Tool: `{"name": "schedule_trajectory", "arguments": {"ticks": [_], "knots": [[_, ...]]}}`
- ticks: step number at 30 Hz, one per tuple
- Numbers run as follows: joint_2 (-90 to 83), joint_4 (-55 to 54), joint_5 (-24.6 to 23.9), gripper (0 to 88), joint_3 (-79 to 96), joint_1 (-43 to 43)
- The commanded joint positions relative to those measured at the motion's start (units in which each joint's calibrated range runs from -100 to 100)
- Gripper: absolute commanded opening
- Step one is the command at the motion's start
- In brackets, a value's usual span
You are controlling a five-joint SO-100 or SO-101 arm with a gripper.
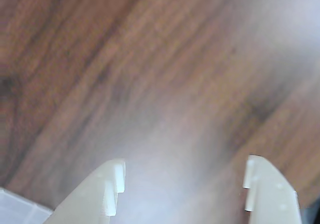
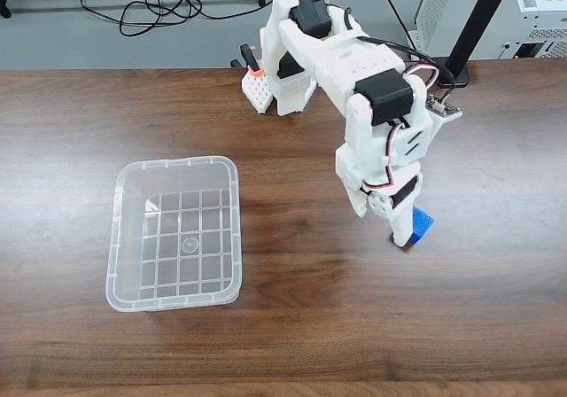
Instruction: Pick and place a cube
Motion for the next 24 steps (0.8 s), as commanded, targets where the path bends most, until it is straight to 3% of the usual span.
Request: {"name": "schedule_trajectory", "arguments": {"ticks": [1,8,19,24], "knots": [[0.01,-2.7,-1.91,27.8,6.97,-5.53],[7.28,-10.72,-4.13,27.6,10.47,-12.58],[15.87,-14.65,-4.18,27.1,9.75,-13.32],[15.7,-14.65,-4.18,14.9,9.75,-13.32]]}}
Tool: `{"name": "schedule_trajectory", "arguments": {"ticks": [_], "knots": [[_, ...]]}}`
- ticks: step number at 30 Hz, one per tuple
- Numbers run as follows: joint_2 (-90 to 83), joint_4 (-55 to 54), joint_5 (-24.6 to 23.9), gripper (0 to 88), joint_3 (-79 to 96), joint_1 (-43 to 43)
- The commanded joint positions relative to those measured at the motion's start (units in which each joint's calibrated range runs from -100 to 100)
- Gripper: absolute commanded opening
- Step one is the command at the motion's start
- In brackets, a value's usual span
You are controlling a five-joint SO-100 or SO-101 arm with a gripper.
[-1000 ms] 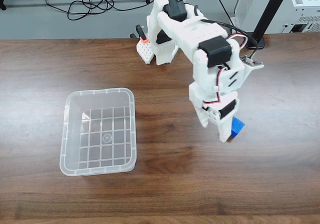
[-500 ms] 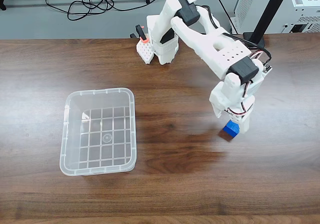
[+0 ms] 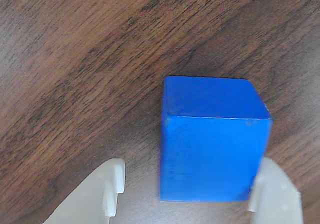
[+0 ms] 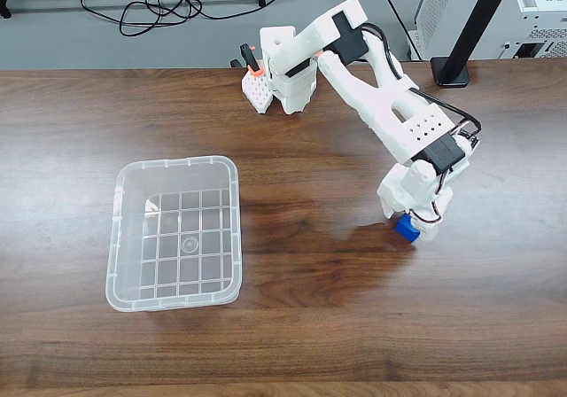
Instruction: Pick and place a cube
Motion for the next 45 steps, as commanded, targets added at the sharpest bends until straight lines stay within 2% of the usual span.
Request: {"name": "schedule_trajectory", "arguments": {"ticks": [1,7,15,19,23,27,30,38,42,45], "knots": [[-1.85,-0.5,-0.11,14.3,-1.42,-0.24],[-7.14,3.68,-0.06,14.5,-5.28,2.33],[-22.42,18.44,2.79,14.5,-20.89,13.78],[-28.61,21.26,6.01,14.5,-23.49,25.75],[-29.85,21.0,10.71,14.5,-23.04,41.68],[-24.89,20.4,14.88,14.5,-23.04,54.6],[-16.64,17.93,15.89,14.5,-23.04,60.55],[1.28,10.16,15.47,15.4,-23.22,63.71],[2.44,10.16,15.47,24.6,-23.22,63.34],[2.11,11.02,15.52,25.9,-24.12,63.19]]}}
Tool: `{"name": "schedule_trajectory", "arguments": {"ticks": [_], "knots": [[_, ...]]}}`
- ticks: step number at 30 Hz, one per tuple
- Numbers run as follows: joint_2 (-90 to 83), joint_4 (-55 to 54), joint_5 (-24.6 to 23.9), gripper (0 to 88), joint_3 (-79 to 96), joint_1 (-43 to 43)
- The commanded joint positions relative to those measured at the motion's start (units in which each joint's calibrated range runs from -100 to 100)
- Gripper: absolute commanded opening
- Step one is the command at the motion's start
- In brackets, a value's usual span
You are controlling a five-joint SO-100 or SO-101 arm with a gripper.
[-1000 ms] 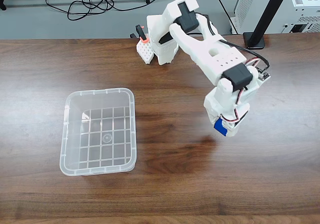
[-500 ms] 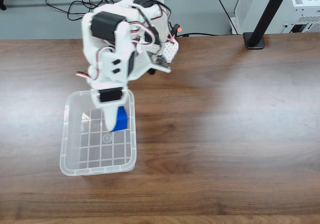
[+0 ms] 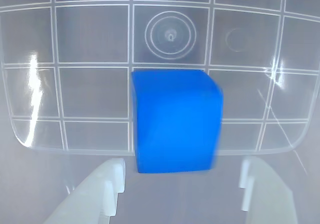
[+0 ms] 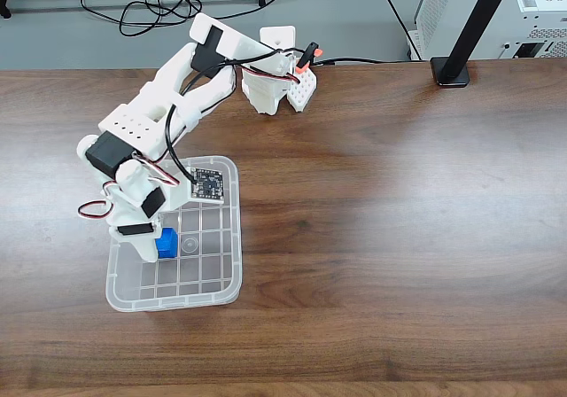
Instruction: Pick and place a cube
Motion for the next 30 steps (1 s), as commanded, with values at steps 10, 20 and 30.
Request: {"name": "schedule_trajectory", "arguments": {"ticks": [10,20,30], "knots": [[-26.55,11.01,-0.72,10.3,-2.96,-4.73],[-54.3,7.34,-6.69,9.6,28.27,-18.02],[-89.64,-27.73,-8.86,9.5,89.1,-27.35]]}}
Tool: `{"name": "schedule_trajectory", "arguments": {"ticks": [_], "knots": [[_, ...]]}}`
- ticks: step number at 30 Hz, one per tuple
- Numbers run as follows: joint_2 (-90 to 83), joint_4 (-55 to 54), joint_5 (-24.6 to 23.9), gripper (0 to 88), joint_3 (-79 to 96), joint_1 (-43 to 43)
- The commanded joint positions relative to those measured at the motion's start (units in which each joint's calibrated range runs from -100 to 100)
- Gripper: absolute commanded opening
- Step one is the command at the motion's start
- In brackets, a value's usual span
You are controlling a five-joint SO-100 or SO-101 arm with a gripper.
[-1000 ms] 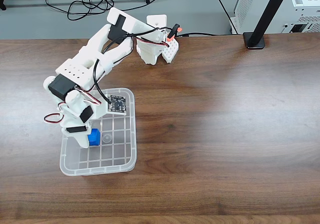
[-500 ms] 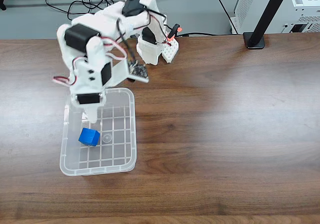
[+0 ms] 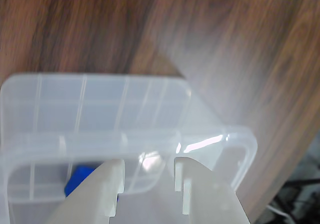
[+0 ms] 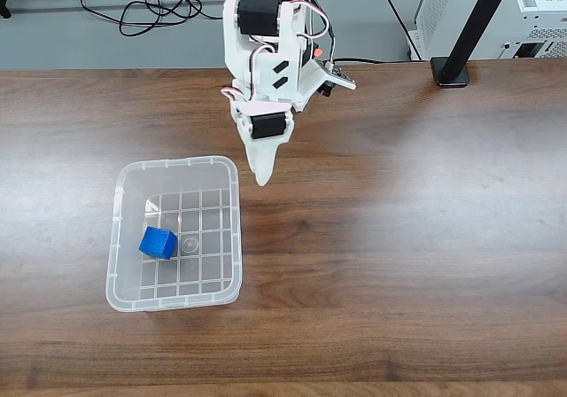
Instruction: Pick and place a cube
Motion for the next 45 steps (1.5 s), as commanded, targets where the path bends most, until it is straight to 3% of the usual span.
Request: {"name": "schedule_trajectory", "arguments": {"ticks": [1,7,14,17,25,28,45], "knots": [[-23.45,-20.21,-0.3,9.5,33.05,-4.22],[-47.15,-33.26,-1.93,9.5,57.9,-7.23],[-70.52,-34.71,-4.78,9.5,72.53,-7.15],[-69.94,-34.46,-5.31,9.5,73.16,-7.59],[-69.94,-24.3,-17.72,8.1,73.16,-12.44],[-70.03,-23.71,-17.83,1.3,73.16,-12.95],[-69.86,-18.07,-17.77,2.3,71.09,-11.78]]}}
